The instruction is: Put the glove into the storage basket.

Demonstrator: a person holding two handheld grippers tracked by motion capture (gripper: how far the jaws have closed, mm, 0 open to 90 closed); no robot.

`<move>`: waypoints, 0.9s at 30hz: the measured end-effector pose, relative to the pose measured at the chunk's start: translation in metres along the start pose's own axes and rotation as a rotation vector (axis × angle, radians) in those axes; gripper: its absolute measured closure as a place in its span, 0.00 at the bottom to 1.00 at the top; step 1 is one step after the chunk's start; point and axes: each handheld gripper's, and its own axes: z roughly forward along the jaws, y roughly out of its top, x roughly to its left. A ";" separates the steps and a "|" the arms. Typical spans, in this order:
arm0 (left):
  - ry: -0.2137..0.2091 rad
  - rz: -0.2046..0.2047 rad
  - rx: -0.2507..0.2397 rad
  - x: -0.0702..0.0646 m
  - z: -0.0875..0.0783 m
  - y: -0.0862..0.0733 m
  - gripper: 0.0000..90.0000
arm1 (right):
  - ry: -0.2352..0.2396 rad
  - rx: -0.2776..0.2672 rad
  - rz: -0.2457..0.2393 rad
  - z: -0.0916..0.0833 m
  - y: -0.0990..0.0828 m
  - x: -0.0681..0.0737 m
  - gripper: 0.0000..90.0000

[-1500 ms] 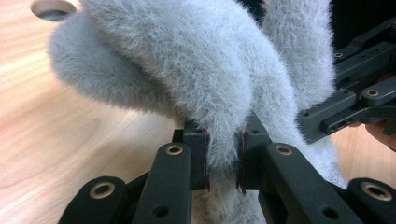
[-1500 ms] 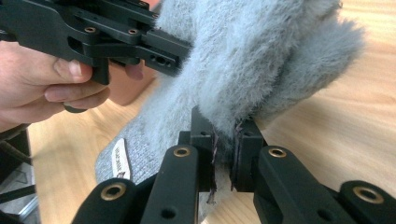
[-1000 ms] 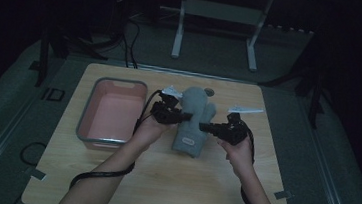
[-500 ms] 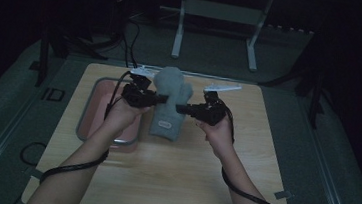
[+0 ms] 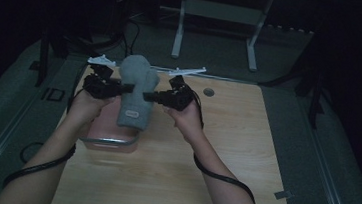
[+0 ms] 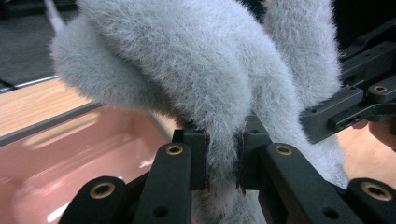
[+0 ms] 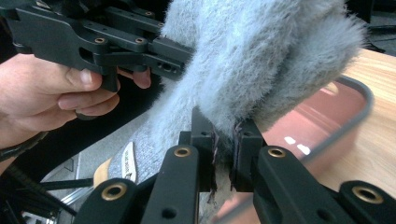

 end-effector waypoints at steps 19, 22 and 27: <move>0.055 -0.156 0.114 0.065 0.042 -0.074 0.88 | -0.049 0.155 0.081 0.102 -0.038 -0.029 0.92; 0.078 -0.175 0.150 0.068 0.048 -0.079 0.88 | -0.079 0.192 0.088 0.114 -0.043 -0.031 0.92; 0.112 -0.212 0.201 0.071 0.058 -0.083 0.87 | -0.145 0.255 0.080 0.128 -0.044 -0.029 0.92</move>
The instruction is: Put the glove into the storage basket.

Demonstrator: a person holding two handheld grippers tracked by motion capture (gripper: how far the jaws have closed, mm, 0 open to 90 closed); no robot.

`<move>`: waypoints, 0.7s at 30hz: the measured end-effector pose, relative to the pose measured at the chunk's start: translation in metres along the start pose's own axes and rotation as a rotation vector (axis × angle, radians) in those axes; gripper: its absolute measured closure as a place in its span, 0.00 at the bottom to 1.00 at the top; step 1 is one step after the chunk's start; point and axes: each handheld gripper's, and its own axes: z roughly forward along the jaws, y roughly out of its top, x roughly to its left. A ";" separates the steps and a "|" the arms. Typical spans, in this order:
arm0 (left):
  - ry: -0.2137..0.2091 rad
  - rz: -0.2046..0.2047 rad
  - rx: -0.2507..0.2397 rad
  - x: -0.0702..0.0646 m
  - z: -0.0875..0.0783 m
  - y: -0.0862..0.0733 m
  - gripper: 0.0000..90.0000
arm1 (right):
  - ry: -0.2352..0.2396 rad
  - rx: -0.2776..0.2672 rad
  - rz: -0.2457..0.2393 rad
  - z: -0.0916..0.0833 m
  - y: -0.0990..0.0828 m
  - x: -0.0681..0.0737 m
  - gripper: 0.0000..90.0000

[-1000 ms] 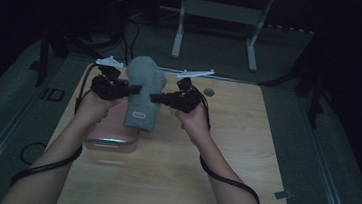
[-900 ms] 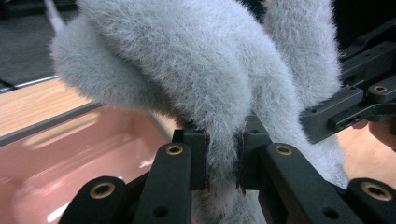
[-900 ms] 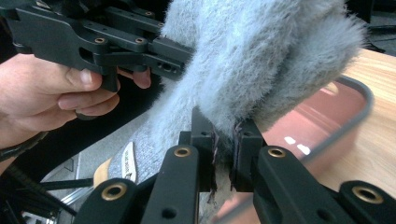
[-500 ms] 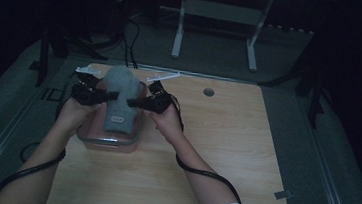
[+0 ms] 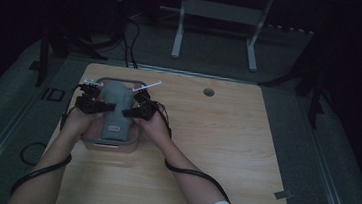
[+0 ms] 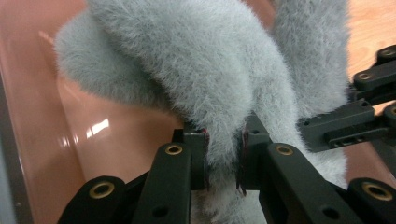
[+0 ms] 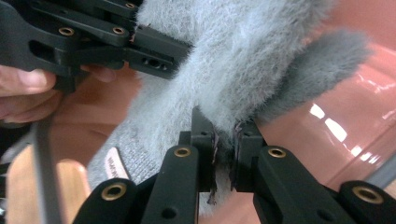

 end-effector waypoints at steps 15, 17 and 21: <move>0.096 0.027 0.129 -0.008 0.032 0.003 0.84 | -0.127 0.134 -0.013 0.015 0.005 0.003 0.88; 0.124 0.037 0.148 -0.010 0.035 0.003 0.79 | -0.126 0.149 -0.020 0.016 0.007 0.004 0.81; 0.149 0.018 0.107 -0.008 0.032 0.003 0.65 | -0.113 0.142 -0.038 0.012 0.009 0.005 0.63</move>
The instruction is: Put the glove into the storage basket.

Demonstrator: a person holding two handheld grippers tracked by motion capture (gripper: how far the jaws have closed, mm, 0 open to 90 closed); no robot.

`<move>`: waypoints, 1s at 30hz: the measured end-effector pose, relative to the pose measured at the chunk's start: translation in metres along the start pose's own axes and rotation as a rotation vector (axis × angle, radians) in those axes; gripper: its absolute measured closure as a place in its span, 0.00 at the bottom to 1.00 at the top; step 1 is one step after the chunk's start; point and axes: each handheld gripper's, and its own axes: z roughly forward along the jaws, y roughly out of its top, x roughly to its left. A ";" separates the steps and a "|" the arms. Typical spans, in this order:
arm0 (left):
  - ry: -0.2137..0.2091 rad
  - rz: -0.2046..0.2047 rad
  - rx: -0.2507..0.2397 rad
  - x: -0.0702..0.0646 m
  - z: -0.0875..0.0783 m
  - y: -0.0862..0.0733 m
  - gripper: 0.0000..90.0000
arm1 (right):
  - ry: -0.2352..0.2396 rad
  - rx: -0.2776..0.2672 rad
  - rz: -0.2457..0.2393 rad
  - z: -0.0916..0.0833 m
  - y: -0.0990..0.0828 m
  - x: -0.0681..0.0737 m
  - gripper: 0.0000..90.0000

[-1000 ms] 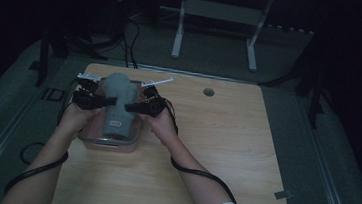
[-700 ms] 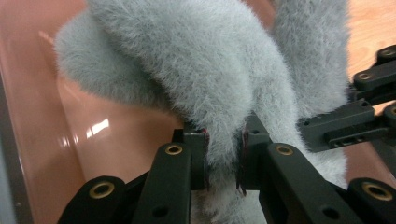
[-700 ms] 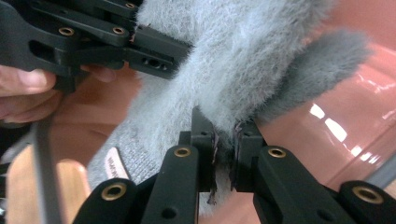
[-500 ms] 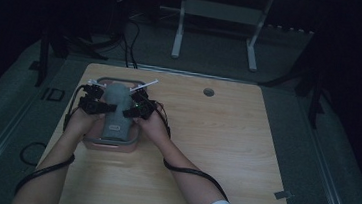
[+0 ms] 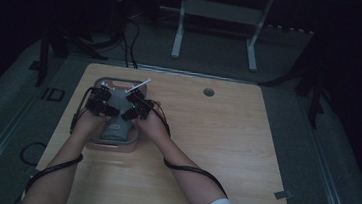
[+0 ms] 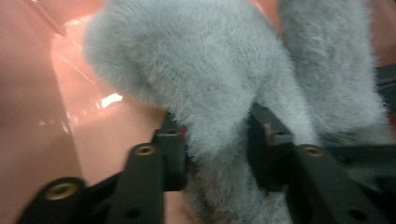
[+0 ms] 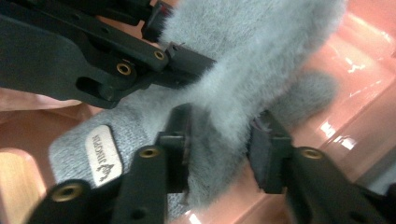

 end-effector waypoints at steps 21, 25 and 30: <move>-0.078 0.036 -0.278 -0.017 -0.049 -0.005 0.21 | 0.113 -0.163 -0.099 -0.069 -0.008 -0.005 0.21; -0.086 0.088 -0.305 -0.032 -0.055 -0.007 0.18 | 0.087 -0.178 -0.136 -0.078 -0.020 -0.009 0.20; -0.113 0.131 -0.313 -0.049 -0.057 -0.007 0.18 | 0.075 -0.188 -0.152 -0.092 -0.036 -0.018 0.19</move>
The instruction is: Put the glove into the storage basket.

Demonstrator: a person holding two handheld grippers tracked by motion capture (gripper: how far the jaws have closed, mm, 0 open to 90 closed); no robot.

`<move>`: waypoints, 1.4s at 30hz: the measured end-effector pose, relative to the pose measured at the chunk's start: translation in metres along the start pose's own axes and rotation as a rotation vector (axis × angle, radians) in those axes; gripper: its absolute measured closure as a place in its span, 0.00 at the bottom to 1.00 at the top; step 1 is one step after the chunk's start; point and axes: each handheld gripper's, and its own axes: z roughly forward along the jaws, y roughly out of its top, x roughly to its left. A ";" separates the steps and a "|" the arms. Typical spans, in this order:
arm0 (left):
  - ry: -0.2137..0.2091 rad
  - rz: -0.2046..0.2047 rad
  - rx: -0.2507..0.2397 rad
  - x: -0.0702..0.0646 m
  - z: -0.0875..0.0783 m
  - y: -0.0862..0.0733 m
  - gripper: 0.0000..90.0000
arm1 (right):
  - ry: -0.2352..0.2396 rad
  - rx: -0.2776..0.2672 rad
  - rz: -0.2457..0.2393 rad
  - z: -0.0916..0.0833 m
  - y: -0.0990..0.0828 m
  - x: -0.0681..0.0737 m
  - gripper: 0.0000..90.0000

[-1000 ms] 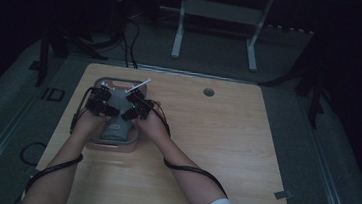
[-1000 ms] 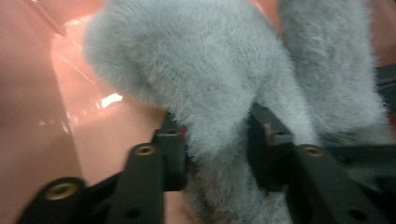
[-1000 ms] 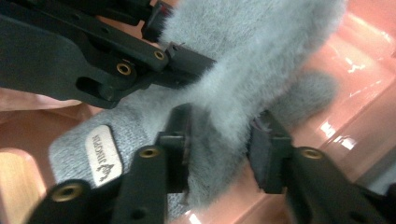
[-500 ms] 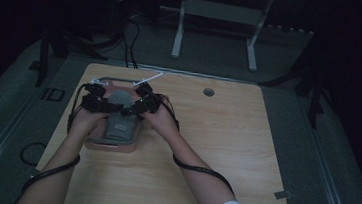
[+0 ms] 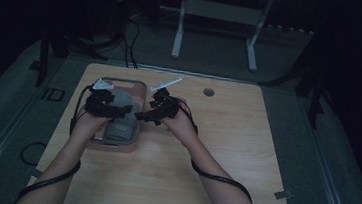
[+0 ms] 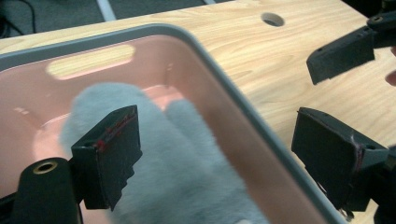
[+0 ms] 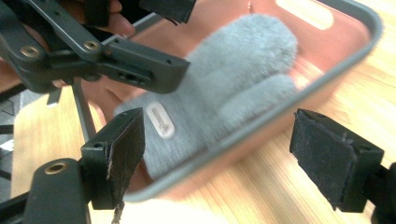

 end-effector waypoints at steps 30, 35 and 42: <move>-0.212 0.152 -0.058 -0.090 0.023 -0.008 0.18 | -0.036 -0.005 -0.015 -0.079 -0.110 -0.022 0.19; -0.257 0.158 -0.088 -0.103 0.033 -0.019 0.18 | -0.033 0.000 -0.013 -0.086 -0.133 -0.022 0.19; -0.310 0.214 -0.081 -0.127 0.048 -0.029 0.18 | -0.010 0.000 -0.021 -0.092 -0.159 -0.023 0.19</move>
